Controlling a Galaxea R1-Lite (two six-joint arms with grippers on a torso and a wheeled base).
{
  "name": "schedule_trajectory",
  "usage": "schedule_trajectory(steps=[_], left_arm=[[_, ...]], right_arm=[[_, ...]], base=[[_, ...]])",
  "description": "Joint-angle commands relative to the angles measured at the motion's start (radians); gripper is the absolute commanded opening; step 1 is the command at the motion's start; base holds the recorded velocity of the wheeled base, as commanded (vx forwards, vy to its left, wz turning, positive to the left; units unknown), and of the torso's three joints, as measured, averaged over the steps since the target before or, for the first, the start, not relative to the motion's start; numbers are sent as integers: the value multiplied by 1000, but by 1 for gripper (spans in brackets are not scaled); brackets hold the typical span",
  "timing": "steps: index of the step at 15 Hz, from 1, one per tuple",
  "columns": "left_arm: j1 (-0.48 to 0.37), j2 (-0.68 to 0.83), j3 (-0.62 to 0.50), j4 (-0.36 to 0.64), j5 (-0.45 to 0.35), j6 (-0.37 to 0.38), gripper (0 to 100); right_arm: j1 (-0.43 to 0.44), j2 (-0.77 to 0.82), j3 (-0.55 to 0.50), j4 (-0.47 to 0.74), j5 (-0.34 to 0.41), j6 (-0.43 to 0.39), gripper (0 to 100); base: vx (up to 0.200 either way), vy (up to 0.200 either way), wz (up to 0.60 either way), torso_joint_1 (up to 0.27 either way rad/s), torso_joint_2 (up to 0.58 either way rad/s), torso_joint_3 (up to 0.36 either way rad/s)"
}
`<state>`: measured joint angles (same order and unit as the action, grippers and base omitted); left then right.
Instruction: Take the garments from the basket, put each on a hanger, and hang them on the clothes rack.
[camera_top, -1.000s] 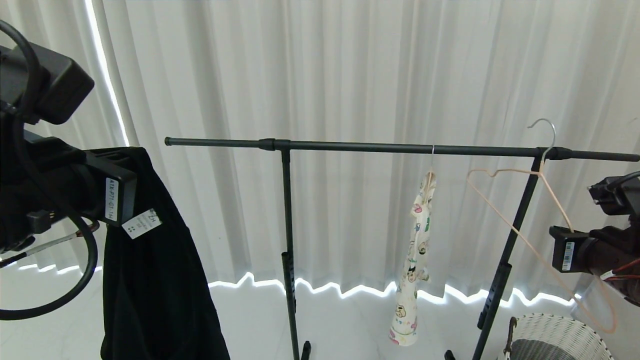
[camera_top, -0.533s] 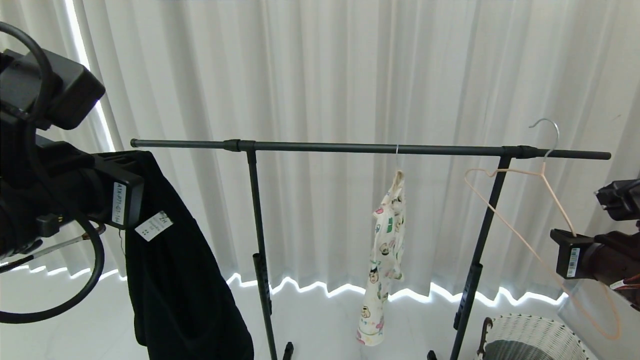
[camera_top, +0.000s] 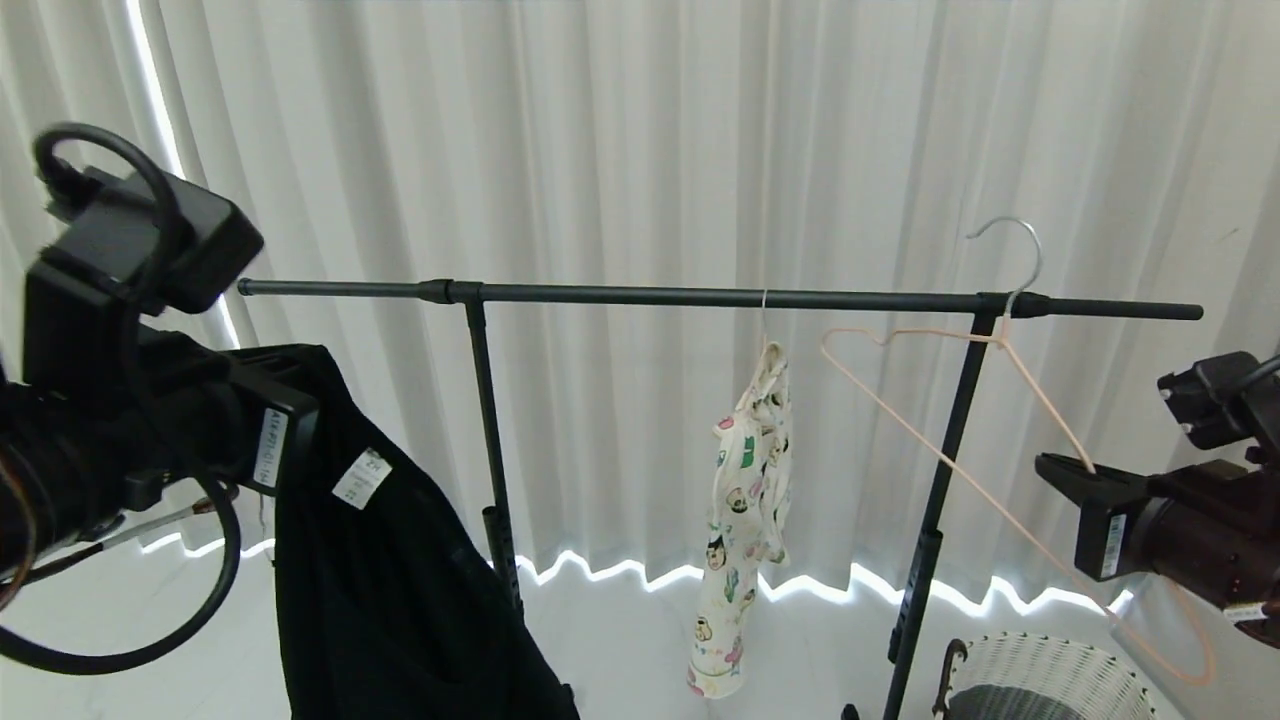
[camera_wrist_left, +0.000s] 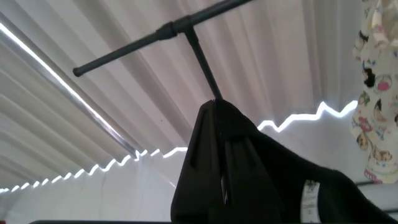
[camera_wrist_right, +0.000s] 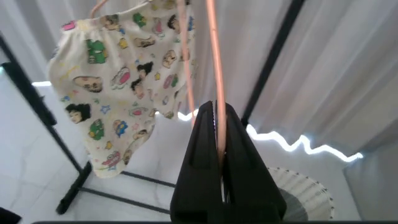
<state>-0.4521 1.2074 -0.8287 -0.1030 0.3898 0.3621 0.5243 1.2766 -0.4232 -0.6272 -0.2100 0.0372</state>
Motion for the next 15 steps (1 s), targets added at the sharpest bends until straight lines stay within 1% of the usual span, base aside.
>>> schedule_trajectory(steps=[1,2,4,5,6,8,10,11,12,15], left_arm=[[7,44,16,-1,3,-17,0],[7,92,14,-1,3,-74,0],[7,164,14,2,18,-170,0],[7,193,14,3,21,-201,0],[7,216,19,9,21,-216,0],[44,274,20,19,21,-253,0],[49,297,20,19,21,-285,0],[49,300,22,19,21,-296,0],[47,304,22,19,20,-325,0],[29,270,20,19,20,-341,0]], right_arm=[[135,-16,-2,0,1,16,0],[227,-13,-2,0,1,46,0],[370,-14,-2,0,1,104,0],[441,-16,-2,0,1,139,0],[510,-17,0,0,1,168,0],[648,-16,0,0,1,208,0],[769,-6,4,0,1,243,0],[797,0,4,0,1,254,0],[826,6,4,0,1,266,0],[818,21,4,0,1,268,0]], base=[[0,0,0,0,0,0],[0,0,0,0,0,0],[0,0,0,0,0,0],[0,0,0,0,0,0],[0,0,0,0,0,0],[0,0,0,0,0,0],[0,0,0,0,0,0],[0,0,0,0,0,0],[0,0,0,0,0,0],[0,0,0,0,0,0]])
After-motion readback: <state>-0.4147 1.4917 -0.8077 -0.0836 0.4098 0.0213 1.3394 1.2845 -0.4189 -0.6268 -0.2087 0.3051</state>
